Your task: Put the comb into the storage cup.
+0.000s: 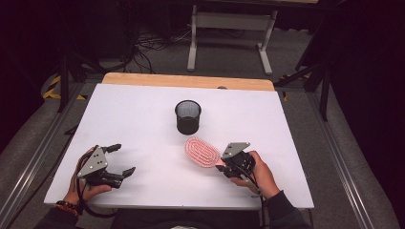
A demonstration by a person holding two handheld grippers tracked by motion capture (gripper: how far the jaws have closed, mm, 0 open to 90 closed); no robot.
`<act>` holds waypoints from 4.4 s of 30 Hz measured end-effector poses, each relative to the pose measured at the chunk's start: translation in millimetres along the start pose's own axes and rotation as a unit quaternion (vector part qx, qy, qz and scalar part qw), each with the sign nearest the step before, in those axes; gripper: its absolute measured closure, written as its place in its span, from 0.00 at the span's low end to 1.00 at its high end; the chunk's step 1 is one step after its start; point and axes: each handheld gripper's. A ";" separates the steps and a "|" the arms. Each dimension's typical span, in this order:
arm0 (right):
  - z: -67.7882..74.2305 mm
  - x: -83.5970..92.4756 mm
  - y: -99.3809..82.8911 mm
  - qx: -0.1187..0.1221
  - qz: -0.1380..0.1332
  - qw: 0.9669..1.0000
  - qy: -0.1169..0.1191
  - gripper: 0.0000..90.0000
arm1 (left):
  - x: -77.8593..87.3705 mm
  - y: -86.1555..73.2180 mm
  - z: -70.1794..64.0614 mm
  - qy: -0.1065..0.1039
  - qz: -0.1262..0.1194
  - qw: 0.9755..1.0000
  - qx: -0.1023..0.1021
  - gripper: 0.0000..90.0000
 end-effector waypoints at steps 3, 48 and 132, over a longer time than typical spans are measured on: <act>-1.1 2.2 -0.4 -0.007 -0.010 1.000 -0.009 0.77 | -0.3 -0.2 0.0 -0.002 0.001 1.000 0.001 0.09; -0.4 22.6 -6.4 -0.049 -0.192 0.975 -0.098 0.77 | -2.9 -1.4 0.6 -0.003 0.007 1.000 0.011 0.09; 61.2 -22.7 50.5 -0.023 -0.324 0.938 -0.123 0.77 | -36.6 106.5 -39.0 -0.073 -0.129 0.979 0.140 0.19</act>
Point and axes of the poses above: each handheld gripper's, and its own axes: x roughly backward along the jaws, y roughly out of its top, z roughly to its left, and after that the axes turned 2 degrees about z, right-handed
